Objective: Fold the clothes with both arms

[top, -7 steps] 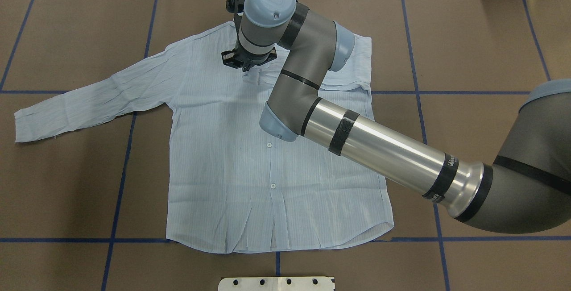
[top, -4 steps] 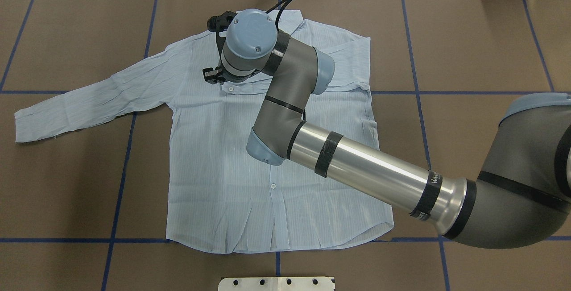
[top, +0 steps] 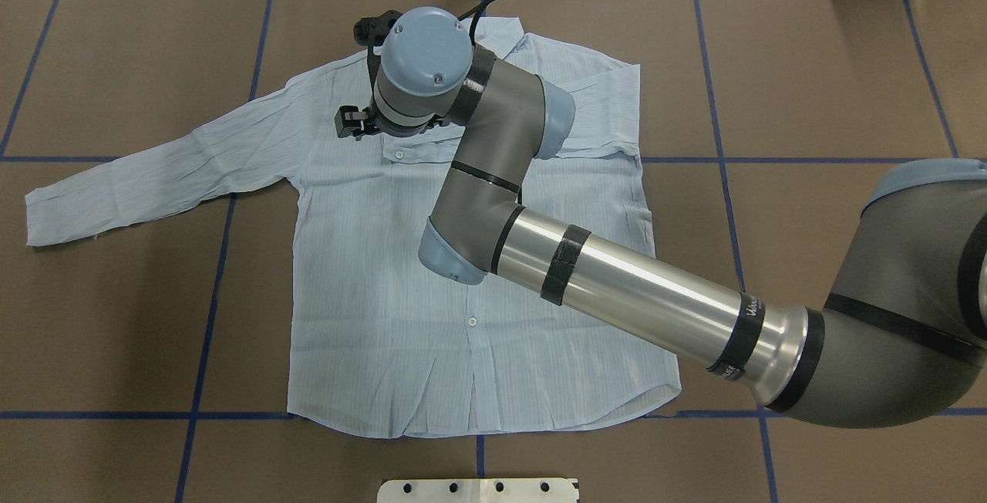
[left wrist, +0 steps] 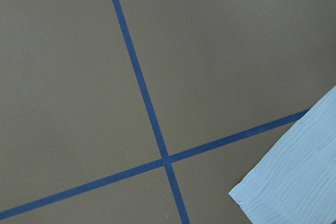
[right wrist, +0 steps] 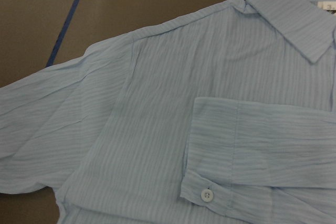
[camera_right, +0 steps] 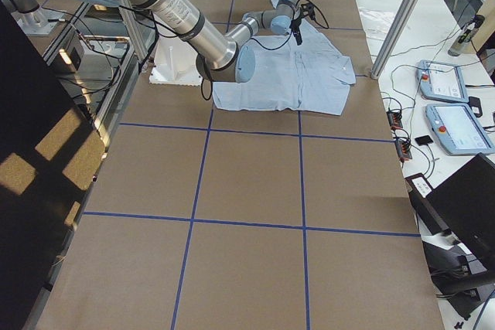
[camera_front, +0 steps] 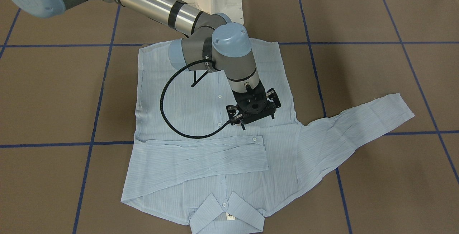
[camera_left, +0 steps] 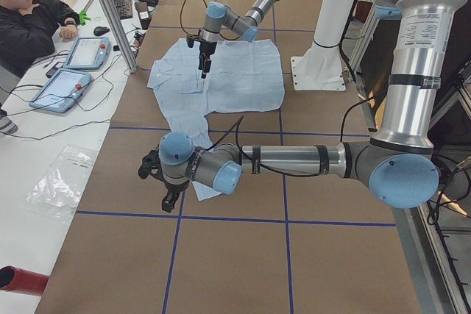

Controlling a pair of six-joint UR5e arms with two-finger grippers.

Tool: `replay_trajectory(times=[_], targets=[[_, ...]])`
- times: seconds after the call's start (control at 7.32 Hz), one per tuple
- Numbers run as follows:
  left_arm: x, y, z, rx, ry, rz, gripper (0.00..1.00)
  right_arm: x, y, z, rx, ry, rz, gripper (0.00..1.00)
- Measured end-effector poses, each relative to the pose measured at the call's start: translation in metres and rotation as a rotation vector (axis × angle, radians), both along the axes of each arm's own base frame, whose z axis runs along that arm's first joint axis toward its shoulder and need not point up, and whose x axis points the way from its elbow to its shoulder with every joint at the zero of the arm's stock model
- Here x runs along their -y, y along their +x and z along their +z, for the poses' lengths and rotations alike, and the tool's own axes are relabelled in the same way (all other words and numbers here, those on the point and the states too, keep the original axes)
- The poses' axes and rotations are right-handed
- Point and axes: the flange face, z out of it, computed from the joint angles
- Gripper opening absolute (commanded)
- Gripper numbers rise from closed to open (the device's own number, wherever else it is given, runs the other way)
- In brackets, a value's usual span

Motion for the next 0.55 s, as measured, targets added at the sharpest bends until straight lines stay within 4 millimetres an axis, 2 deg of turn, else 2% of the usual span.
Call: replay_trajectory(times=[0.14,0.27,0.41,0.55], targets=[[-0.004,0.016,0.004,-0.043,-0.016,-0.063,0.99,0.006,0.022,-0.006,-0.040,-0.056,0.007,1.00],[-0.017,0.036,0.011,-0.086,-0.039,-0.125,0.98,0.014,0.051,-0.010,-0.082,-0.119,0.001,1.00],[-0.035,0.059,0.018,-0.119,-0.060,-0.186,0.98,0.021,0.079,-0.005,-0.110,-0.162,-0.007,1.00],[-0.056,0.085,0.025,-0.137,-0.082,-0.248,0.98,0.026,0.106,0.012,-0.135,-0.172,-0.021,1.00]])
